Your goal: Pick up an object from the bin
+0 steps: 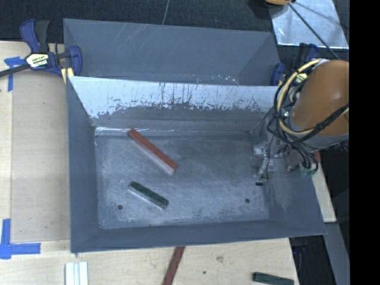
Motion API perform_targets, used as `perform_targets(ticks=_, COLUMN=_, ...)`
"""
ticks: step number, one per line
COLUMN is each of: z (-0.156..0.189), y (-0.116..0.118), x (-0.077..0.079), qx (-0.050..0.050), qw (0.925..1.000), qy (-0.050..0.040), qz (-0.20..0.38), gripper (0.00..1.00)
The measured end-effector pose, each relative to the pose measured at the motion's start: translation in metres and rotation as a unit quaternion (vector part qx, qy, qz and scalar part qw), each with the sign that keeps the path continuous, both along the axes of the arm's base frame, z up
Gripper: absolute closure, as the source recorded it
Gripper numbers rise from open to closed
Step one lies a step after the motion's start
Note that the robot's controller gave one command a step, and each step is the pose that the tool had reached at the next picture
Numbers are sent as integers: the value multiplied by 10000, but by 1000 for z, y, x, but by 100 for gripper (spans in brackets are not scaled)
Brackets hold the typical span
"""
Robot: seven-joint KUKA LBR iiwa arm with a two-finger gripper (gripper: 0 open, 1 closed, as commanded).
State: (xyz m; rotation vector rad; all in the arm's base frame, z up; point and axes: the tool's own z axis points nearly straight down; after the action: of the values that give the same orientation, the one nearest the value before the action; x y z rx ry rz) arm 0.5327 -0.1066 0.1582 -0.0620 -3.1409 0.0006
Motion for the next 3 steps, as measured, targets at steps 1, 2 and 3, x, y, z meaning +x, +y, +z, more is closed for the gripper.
perform_targets(ticks=1, z=-15, y=4, x=4, qx=0, qw=9966, qy=-58, qz=-816, gripper=100)
perform_targets(ticks=2, z=-13, y=23, x=-17, qx=0, qw=9911, qy=2, qz=-1328, gripper=100)
perform_targets(ticks=3, z=-8, y=18, x=-30, qx=4, qw=9648, qy=-3, qz=-2628, gripper=100)
